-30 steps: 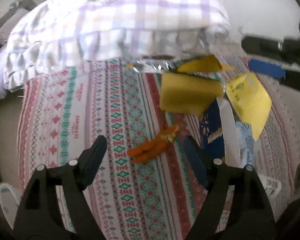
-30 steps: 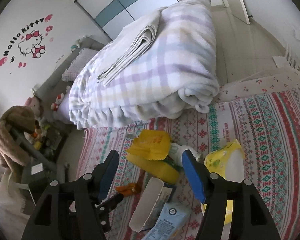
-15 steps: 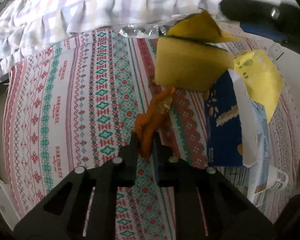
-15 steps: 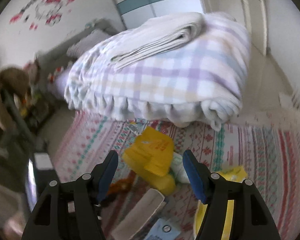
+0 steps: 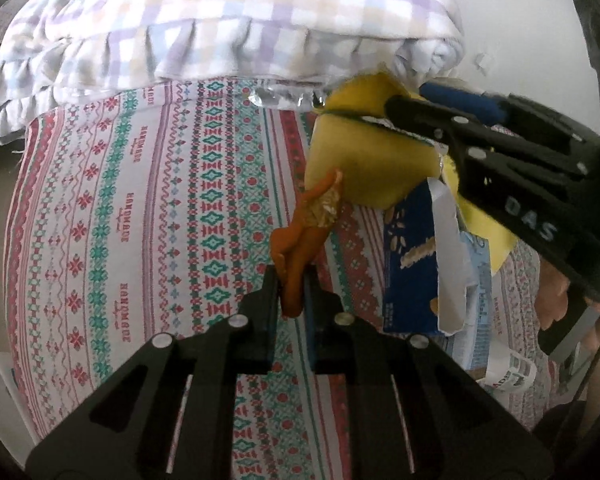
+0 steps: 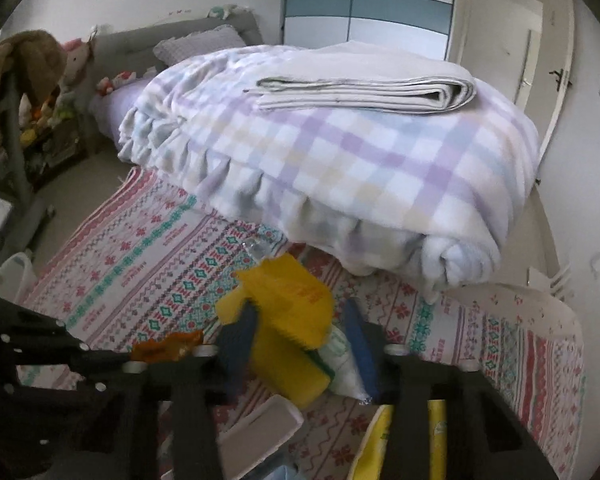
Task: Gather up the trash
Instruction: 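Grasp the orange peel with the left tool while the right tool grasps the yellow wrapper, then carry the orange peel and yellow wrapper over the white bin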
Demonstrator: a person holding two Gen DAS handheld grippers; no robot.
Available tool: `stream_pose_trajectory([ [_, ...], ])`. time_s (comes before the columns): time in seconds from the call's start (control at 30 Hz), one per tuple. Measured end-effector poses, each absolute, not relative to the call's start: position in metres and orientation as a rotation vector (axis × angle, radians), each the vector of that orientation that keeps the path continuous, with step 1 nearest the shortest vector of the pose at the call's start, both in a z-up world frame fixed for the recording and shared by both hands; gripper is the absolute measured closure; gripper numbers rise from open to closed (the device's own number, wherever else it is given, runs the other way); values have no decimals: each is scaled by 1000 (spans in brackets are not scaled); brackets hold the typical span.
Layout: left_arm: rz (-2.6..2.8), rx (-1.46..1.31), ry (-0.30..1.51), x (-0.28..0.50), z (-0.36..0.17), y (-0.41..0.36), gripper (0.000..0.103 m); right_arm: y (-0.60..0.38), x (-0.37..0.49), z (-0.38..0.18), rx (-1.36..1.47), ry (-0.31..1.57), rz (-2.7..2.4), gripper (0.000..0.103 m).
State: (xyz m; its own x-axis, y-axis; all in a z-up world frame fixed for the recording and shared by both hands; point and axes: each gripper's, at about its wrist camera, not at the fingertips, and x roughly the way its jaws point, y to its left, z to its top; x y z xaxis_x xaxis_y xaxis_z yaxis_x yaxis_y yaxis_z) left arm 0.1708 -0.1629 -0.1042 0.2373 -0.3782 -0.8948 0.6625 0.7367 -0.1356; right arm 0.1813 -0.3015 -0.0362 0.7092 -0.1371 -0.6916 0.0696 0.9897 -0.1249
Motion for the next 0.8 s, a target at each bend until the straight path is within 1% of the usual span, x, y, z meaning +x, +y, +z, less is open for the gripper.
stream_pose_trajectory([
  [0.07, -728, 282, 1126, 172, -100, -158, 90, -298, 181, -37, -117, 776, -110, 77],
  [0.13, -730, 261, 1127, 173, -94, -151, 90, -297, 178, -32, -118, 756, -108, 81],
  [0.3, -725, 172, 1122, 182, -72, -122, 90, -298, 165, -2, -65, 676, -84, 82],
  [0.7, -613, -104, 1095, 186, -15, -15, 90, -284, 142, 43, 38, 599, -12, 82],
  [0.8, -573, -189, 1078, 194, -11, 4, 90, -280, 133, 55, 76, 569, 8, 82],
])
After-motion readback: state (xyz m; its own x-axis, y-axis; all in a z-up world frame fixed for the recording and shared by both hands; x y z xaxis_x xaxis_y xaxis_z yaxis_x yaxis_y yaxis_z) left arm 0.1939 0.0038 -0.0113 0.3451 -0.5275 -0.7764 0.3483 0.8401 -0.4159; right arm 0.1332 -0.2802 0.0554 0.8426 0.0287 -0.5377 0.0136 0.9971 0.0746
